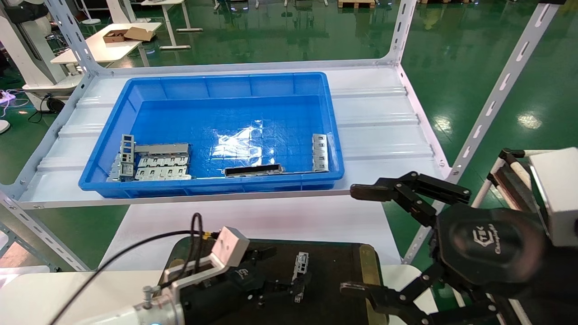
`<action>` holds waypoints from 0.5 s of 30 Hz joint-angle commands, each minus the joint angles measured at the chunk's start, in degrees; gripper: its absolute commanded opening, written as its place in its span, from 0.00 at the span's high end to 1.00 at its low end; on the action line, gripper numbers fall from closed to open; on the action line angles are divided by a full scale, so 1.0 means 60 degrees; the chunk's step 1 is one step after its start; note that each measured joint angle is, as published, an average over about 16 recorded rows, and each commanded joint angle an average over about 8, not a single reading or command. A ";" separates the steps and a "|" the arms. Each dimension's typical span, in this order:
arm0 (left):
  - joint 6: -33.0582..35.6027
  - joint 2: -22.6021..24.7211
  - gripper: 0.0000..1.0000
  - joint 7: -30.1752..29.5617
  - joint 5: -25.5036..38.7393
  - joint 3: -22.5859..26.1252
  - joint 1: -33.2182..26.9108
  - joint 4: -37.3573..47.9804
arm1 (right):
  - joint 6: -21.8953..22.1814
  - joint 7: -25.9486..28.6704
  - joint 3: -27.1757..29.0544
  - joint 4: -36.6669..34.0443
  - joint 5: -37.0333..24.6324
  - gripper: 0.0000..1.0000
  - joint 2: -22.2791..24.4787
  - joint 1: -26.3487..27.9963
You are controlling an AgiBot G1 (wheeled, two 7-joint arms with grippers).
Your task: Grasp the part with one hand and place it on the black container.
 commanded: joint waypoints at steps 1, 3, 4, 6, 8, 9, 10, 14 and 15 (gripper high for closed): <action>0.0575 -0.0181 0.00 0.0317 -0.0152 -0.0290 0.0008 -0.0004 | 0.0000 0.0000 0.0000 0.0000 0.0000 0.00 0.0000 0.0000; 0.1101 -0.0379 0.00 0.0668 -0.0355 -0.0560 0.0037 0.0007 | 0.0000 0.0000 0.0000 0.0000 0.0000 0.00 0.0000 0.0000; 0.1361 -0.0482 0.00 0.0841 -0.0459 -0.0692 0.0044 0.0013 | 0.0000 0.0000 0.0000 0.0000 0.0000 0.00 0.0000 0.0000; 0.1845 -0.0674 0.00 0.1151 -0.0667 -0.0934 0.0050 0.0026 | 0.0000 0.0000 0.0000 0.0000 0.0000 0.00 0.0000 0.0000; 0.2302 -0.0858 0.00 0.1421 -0.0867 -0.1151 0.0033 0.0036 | 0.0000 0.0000 0.0000 0.0000 0.0000 0.00 0.0000 0.0000; 0.2520 -0.0945 0.00 0.1544 -0.0964 -0.1252 0.0019 0.0040 | 0.0000 0.0000 0.0000 0.0000 0.0000 0.00 0.0000 0.0000; 0.2732 -0.1031 0.00 0.1654 -0.1055 -0.1345 -0.0002 0.0041 | 0.0000 0.0000 0.0000 0.0000 0.0000 0.00 0.0000 0.0000; 0.3524 -0.1344 0.00 0.1997 -0.1358 -0.1638 -0.0123 0.0036 | 0.0000 0.0000 0.0000 0.0000 0.0000 0.00 0.0000 0.0000; 0.3714 -0.1421 0.00 0.2065 -0.1423 -0.1699 -0.0163 0.0033 | 0.0000 0.0000 0.0000 0.0000 0.0000 0.00 0.0000 0.0000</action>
